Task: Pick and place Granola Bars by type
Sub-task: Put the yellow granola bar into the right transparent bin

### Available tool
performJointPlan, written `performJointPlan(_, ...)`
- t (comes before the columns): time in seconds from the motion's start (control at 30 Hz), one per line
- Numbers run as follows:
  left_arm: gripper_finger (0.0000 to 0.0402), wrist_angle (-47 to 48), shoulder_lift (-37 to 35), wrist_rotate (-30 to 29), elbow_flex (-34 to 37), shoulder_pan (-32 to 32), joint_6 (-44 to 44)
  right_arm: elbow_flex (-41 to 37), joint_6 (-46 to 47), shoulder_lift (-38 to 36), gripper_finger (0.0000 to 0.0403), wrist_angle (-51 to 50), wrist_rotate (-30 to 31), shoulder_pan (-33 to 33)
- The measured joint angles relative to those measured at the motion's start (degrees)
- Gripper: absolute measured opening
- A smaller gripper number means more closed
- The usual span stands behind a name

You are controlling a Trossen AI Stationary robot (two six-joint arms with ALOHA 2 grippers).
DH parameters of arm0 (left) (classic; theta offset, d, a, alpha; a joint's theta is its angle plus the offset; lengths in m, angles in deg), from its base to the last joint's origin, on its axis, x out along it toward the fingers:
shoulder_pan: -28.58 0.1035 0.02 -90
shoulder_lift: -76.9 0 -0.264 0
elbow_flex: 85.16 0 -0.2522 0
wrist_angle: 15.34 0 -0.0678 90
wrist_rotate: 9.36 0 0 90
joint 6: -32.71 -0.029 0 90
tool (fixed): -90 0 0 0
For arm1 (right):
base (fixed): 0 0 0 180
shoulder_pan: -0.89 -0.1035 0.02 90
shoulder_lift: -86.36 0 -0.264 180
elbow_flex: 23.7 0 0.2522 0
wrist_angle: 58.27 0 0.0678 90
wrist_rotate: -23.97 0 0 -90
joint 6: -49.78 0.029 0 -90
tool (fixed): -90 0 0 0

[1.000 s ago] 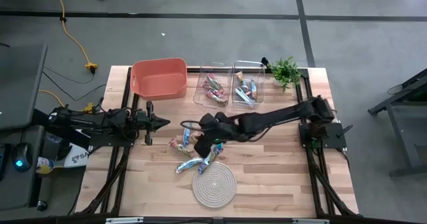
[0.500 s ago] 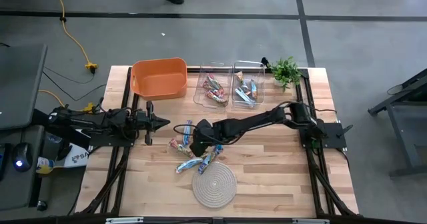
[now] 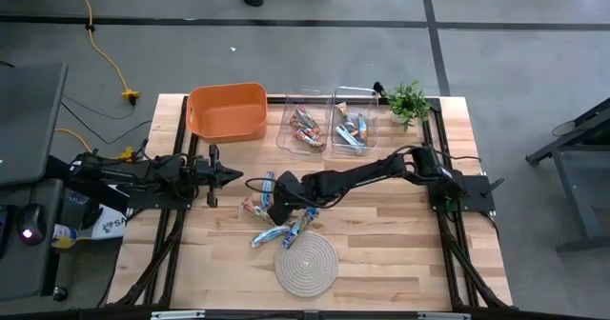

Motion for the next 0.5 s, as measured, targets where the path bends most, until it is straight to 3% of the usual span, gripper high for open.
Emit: performJointPlan(0.5, 0.0000, 0.0, 0.0, 0.0, 0.0, 0.0, 0.0, 0.0, -2.8, 0.0, 0.0200, -1.3, -0.2, -0.1)
